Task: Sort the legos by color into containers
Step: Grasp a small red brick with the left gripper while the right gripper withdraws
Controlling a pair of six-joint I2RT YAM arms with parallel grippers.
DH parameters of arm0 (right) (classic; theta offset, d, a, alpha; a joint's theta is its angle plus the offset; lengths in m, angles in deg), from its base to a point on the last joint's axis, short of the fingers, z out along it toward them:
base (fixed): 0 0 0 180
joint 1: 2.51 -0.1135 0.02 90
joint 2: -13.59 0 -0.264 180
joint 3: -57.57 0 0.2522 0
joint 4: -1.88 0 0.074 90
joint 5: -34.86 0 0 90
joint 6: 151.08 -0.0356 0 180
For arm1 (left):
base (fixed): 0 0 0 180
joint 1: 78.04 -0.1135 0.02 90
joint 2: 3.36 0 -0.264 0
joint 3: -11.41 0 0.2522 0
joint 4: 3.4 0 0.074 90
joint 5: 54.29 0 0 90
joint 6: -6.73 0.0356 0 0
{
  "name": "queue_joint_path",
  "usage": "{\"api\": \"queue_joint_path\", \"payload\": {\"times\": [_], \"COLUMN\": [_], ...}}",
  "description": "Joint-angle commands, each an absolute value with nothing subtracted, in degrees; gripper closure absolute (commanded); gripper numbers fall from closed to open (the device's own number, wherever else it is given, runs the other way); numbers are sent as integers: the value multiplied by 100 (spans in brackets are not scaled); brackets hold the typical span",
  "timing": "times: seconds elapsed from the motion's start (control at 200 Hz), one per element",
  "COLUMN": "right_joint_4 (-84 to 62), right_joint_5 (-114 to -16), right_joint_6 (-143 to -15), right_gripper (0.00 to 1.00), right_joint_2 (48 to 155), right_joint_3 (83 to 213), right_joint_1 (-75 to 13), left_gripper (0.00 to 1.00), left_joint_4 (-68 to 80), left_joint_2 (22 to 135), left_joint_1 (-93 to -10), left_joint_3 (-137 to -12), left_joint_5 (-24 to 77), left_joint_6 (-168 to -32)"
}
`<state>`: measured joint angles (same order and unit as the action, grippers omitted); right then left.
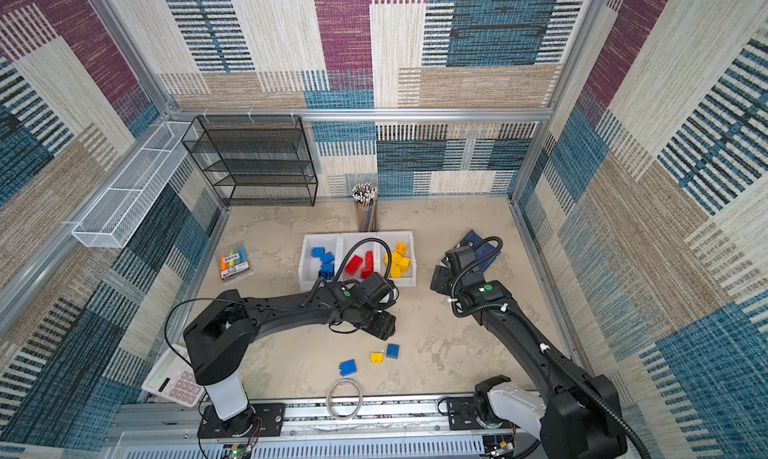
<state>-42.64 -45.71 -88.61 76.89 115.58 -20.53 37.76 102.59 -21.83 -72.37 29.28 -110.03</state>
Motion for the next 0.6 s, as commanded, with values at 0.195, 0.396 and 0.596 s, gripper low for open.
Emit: {"api": "queue_joint_path", "payload": {"times": [0.195, 0.396, 0.596], "right_joint_4": [-4211, -4211, -4211], "right_joint_5": [-4592, -4591, -4581], "right_joint_6": [-8926, -8927, -8940], "right_gripper": [19, 18, 18], "right_joint_2": [7546, 7511, 7478], "right_joint_3": [11430, 11377, 11335], "right_joint_1": [-2049, -2037, -2032], "left_gripper": [31, 33, 43], "left_joint_4": [4627, 4757, 4806], "left_joint_2": [10964, 11212, 11374], "left_joint_1": [-2012, -1950, -1909], "left_joint_3": [-7957, -8174, -8290], "left_joint_5": [3375, 3522, 3571], "left_joint_6": [-10814, -10784, -10716]}}
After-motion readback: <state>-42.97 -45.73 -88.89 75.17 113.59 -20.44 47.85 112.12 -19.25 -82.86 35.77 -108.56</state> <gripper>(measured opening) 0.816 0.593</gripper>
